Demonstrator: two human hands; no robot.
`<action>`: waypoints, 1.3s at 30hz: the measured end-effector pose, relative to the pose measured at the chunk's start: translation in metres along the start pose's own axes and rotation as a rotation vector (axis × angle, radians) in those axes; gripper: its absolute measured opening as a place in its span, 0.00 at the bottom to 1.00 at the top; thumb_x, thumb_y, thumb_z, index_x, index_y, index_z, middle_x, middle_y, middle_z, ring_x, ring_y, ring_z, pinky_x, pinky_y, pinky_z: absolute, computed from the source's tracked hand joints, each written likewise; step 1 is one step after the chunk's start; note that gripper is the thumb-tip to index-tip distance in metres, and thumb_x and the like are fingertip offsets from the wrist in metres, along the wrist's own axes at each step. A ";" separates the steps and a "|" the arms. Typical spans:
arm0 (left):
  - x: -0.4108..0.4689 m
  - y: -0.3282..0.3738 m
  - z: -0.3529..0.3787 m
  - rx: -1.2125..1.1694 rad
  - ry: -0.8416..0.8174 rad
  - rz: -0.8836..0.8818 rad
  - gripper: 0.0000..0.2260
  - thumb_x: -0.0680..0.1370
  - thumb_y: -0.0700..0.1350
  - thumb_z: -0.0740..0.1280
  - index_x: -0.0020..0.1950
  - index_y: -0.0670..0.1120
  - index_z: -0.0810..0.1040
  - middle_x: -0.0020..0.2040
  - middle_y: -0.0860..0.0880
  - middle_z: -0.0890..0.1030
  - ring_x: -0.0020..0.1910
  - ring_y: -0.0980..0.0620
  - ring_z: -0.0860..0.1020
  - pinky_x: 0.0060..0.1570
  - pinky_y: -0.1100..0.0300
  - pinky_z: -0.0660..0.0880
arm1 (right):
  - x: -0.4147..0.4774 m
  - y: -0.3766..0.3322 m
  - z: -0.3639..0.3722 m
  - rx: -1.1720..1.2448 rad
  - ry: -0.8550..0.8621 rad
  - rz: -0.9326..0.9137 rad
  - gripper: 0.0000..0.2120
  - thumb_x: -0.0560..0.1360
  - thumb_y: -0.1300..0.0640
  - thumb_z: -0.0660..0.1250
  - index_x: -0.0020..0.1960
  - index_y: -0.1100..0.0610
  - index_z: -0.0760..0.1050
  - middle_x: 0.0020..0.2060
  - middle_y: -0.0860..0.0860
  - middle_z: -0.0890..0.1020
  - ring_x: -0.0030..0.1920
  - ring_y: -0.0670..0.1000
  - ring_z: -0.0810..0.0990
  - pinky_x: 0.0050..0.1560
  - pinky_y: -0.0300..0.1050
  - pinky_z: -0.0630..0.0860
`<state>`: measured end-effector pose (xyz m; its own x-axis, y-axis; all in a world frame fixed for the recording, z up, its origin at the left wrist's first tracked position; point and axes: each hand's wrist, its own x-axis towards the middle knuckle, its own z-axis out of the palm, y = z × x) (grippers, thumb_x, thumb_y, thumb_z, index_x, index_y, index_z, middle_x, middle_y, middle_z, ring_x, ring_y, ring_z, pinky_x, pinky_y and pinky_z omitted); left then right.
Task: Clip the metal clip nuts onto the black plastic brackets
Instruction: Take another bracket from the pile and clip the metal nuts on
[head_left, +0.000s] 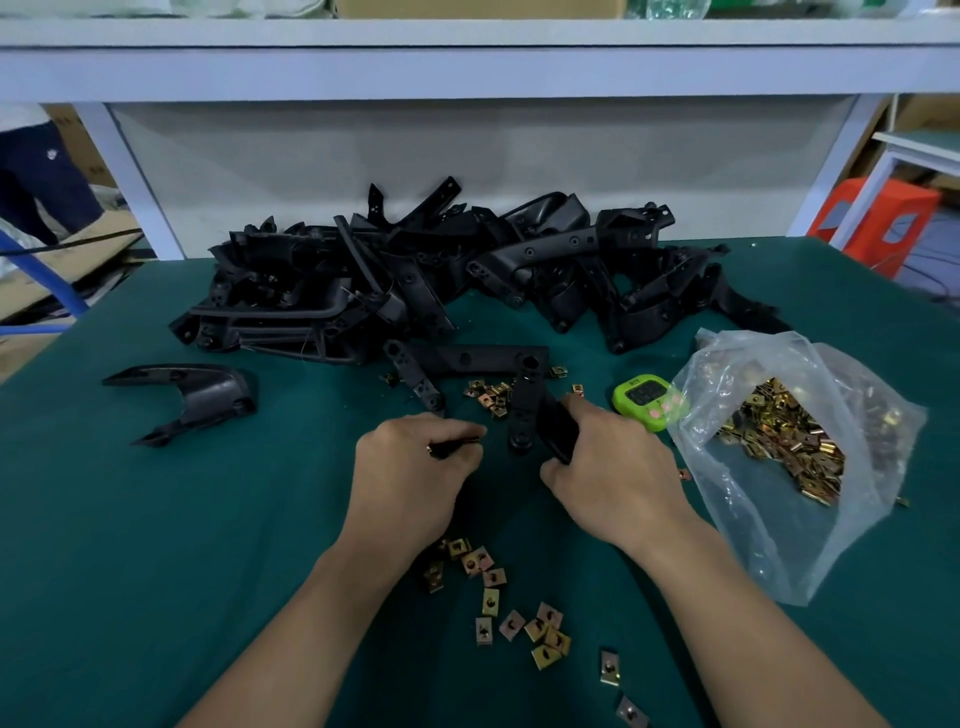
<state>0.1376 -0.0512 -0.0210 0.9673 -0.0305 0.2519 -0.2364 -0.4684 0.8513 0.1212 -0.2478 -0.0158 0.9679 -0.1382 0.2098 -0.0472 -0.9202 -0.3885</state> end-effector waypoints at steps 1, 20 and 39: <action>0.000 0.000 0.000 -0.001 -0.002 -0.010 0.09 0.74 0.40 0.77 0.49 0.54 0.89 0.42 0.64 0.84 0.44 0.69 0.80 0.41 0.78 0.72 | 0.000 0.000 -0.001 -0.003 -0.008 0.000 0.20 0.71 0.47 0.71 0.61 0.47 0.72 0.39 0.45 0.77 0.40 0.55 0.76 0.39 0.47 0.70; 0.000 0.000 -0.002 -0.007 0.079 -0.059 0.08 0.75 0.47 0.77 0.44 0.61 0.84 0.41 0.70 0.83 0.44 0.72 0.80 0.41 0.80 0.71 | -0.006 -0.008 -0.011 -0.061 0.040 -0.076 0.19 0.74 0.43 0.72 0.63 0.45 0.78 0.55 0.44 0.80 0.58 0.50 0.75 0.57 0.47 0.71; -0.016 0.010 -0.009 -0.100 -0.041 0.217 0.18 0.76 0.42 0.76 0.55 0.66 0.83 0.48 0.73 0.83 0.50 0.71 0.82 0.51 0.77 0.74 | -0.016 -0.034 -0.015 0.771 -0.046 -0.170 0.07 0.76 0.56 0.71 0.41 0.48 0.86 0.35 0.43 0.85 0.39 0.44 0.84 0.40 0.40 0.78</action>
<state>0.1192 -0.0474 -0.0119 0.8954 -0.1578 0.4163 -0.4448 -0.3569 0.8215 0.1033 -0.2202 0.0075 0.9567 0.0126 0.2909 0.2701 -0.4119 -0.8703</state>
